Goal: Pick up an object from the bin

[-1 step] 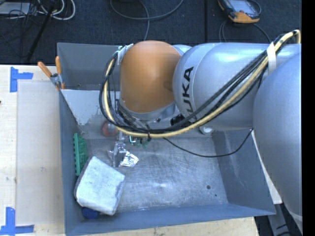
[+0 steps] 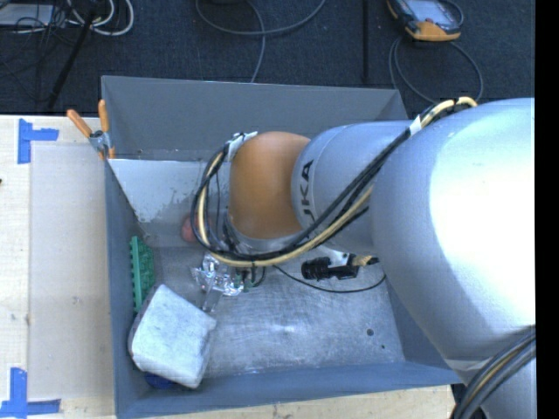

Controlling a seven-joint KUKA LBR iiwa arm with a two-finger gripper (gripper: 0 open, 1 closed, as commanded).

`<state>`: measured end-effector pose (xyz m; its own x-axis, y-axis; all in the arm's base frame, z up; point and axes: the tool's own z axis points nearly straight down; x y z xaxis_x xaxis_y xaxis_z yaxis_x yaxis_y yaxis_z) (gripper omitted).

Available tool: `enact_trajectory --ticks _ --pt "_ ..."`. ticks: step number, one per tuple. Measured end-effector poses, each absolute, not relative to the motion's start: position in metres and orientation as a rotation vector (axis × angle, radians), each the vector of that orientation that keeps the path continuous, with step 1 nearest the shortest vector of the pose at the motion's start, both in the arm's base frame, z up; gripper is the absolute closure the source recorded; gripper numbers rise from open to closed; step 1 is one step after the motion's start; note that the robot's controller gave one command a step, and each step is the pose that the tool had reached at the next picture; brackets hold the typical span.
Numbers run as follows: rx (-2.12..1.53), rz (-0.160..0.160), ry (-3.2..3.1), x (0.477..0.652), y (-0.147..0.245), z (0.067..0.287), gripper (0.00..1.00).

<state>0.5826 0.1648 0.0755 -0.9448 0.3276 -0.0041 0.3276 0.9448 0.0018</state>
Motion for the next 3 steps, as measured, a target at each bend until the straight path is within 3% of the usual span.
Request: enact_trajectory --ticks 1,2,3 --pt "0.469 0.005 3.098 0.622 0.148 0.140 0.00" --pt "0.792 -0.004 3.047 0.588 0.177 0.094 0.00" --pt "0.763 -0.003 3.047 0.602 0.152 0.093 0.00"
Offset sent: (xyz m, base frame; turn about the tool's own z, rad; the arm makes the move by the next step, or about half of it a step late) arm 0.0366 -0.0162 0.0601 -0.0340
